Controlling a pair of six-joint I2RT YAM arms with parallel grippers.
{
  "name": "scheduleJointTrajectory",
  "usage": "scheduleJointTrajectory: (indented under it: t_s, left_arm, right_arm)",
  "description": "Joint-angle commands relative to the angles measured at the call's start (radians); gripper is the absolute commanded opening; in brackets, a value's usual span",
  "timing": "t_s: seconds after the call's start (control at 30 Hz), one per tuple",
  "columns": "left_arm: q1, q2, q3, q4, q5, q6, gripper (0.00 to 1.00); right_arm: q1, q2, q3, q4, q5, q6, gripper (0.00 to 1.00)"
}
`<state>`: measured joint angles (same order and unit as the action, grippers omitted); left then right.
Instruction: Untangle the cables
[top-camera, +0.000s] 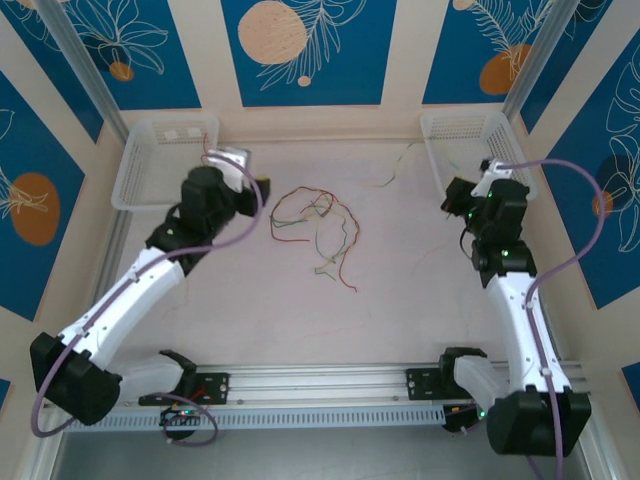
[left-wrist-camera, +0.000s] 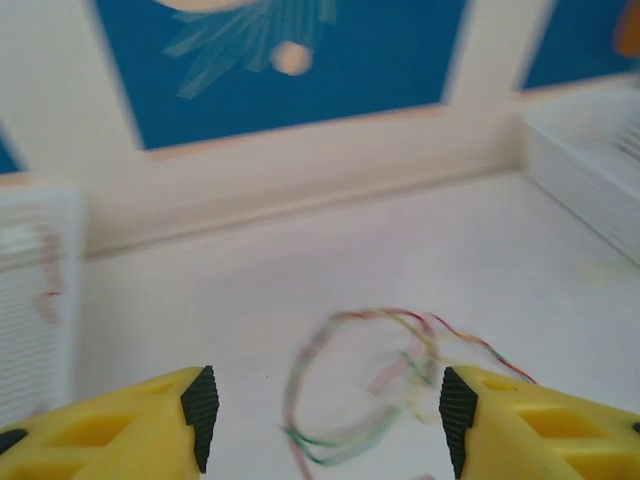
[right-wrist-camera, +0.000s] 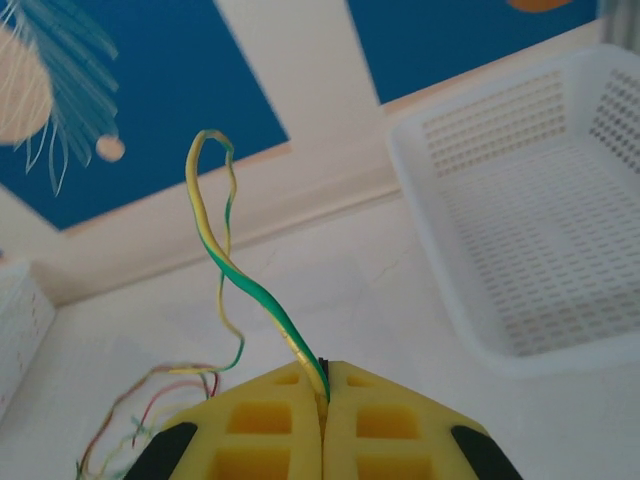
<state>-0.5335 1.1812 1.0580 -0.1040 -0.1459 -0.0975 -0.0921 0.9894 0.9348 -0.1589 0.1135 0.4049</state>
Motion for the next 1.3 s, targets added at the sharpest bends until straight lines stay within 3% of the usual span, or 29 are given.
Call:
scheduleJointTrajectory:
  t_s: [0.0,0.13,0.23,0.4,0.7,0.9,1.07,1.27]
  left_arm:
    - [-0.122,-0.05,-0.097,0.139,0.042,0.035,0.61]
    - [-0.209,-0.116,-0.194,0.221,0.042,0.035,0.62]
    - [-0.213,-0.117,-0.214,0.217,0.048,-0.01,0.6]
    - [-0.22,-0.122,-0.282,0.288,0.017,-0.048,0.6]
    - [-0.224,-0.079,-0.269,0.25,0.019,-0.074,0.6]
    - [-0.226,-0.096,-0.283,0.222,-0.022,-0.077,0.6]
    - [-0.226,-0.113,-0.294,0.205,-0.041,-0.073,0.6]
    - [-0.226,-0.129,-0.317,0.207,-0.052,-0.067,0.6]
  right_arm:
    - [-0.082,0.037,0.07,-0.032,-0.055,0.096,0.0]
    - [-0.189,0.046,0.083,0.006,-0.091,0.157,0.0]
    - [-0.244,0.075,0.129,-0.046,-0.032,0.152,0.0]
    - [-0.334,0.178,0.197,-0.076,-0.095,0.153,0.0]
    - [-0.34,0.346,0.232,0.004,0.035,0.083,0.0]
    - [-0.328,0.478,0.277,-0.009,0.166,0.136,0.0]
    - [-0.319,0.604,0.361,-0.047,0.166,0.158,0.0]
    - [-0.318,0.737,0.414,0.052,-0.015,0.137,0.0]
